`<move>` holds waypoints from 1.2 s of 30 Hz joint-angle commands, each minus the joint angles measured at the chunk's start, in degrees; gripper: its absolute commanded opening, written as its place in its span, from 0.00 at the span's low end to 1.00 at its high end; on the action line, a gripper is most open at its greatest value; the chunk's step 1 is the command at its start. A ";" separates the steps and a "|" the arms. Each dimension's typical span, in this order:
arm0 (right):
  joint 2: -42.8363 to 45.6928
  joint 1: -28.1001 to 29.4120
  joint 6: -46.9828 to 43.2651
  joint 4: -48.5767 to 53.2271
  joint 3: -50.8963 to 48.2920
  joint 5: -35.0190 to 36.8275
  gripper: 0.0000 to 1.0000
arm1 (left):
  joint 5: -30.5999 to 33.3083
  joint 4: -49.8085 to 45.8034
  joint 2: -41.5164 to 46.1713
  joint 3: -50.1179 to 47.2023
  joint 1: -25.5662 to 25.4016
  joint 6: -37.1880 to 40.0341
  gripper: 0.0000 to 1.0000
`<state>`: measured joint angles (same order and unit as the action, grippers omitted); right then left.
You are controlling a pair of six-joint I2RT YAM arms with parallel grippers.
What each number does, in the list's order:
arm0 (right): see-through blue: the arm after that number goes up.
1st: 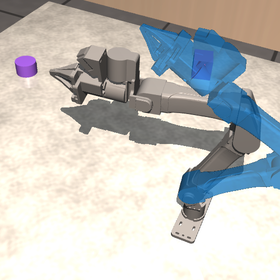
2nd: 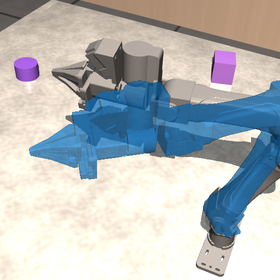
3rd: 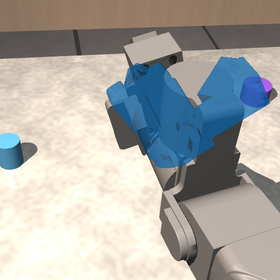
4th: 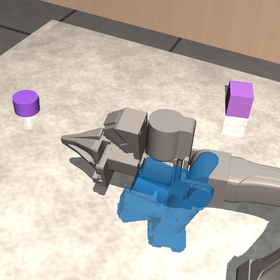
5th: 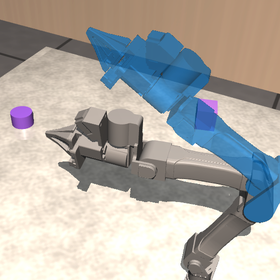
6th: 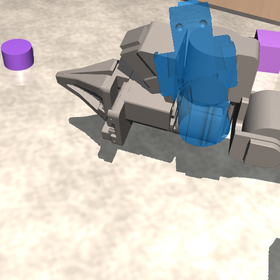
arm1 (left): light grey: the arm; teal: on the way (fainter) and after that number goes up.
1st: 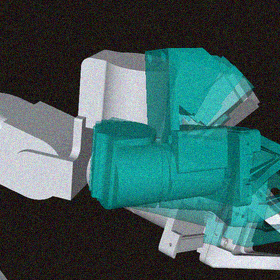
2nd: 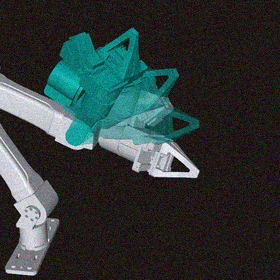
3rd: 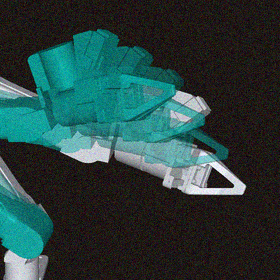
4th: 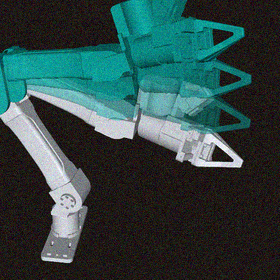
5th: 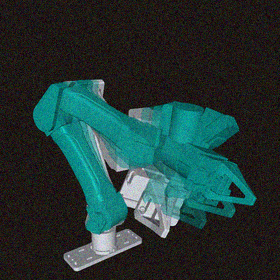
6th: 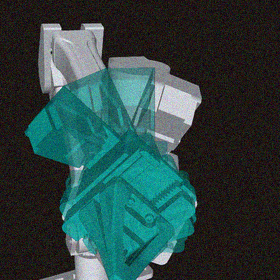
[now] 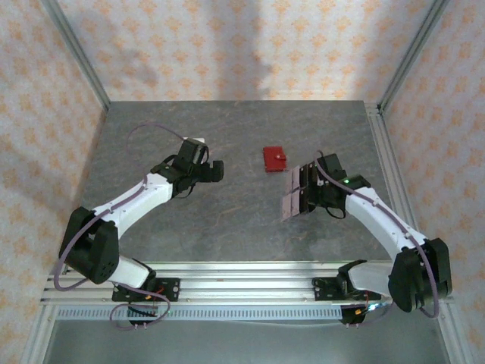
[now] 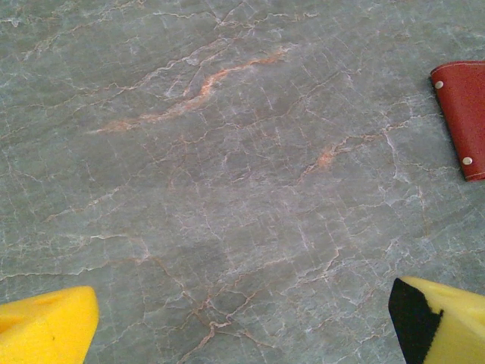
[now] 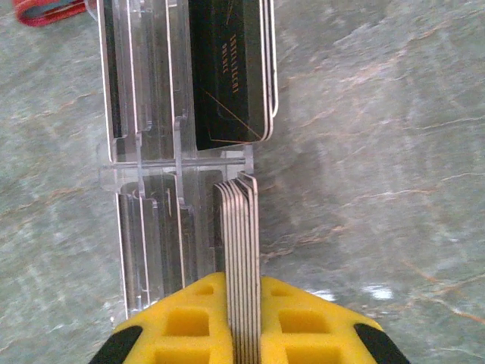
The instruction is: Put the credit cards into the card holder
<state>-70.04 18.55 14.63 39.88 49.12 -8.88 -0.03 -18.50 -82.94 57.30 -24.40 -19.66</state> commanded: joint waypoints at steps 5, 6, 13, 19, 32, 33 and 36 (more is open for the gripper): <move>-3.61 -1.60 -2.98 3.49 4.40 11.94 0.04 | -0.36 -1.15 -0.30 1.27 -0.70 0.25 1.00; -4.29 -1.99 -3.47 3.24 5.10 12.05 0.03 | -0.48 -0.97 -0.30 1.08 -0.69 0.24 1.00; -9.01 -4.39 -10.65 -0.37 9.37 12.24 0.02 | -1.17 -0.32 -1.07 1.08 -0.71 0.15 1.00; -12.47 -6.31 -11.70 -0.08 11.41 9.09 0.15 | -1.56 0.00 -1.72 1.02 -0.73 0.12 1.00; -7.16 -6.33 -10.60 5.91 16.86 6.57 0.58 | -1.54 -0.48 -0.96 0.78 -0.73 -0.13 1.00; -6.29 -6.33 -10.46 6.58 17.52 6.97 0.60 | -1.55 -0.56 -0.91 0.82 -0.73 -0.12 1.00; -4.19 -6.33 -10.11 8.76 19.97 7.34 0.63 | -1.57 -0.75 -0.78 1.00 -0.73 -0.41 1.00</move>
<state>-77.12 12.27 4.21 44.58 65.87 -2.92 -1.32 -18.52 -84.29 57.30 -24.77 -19.68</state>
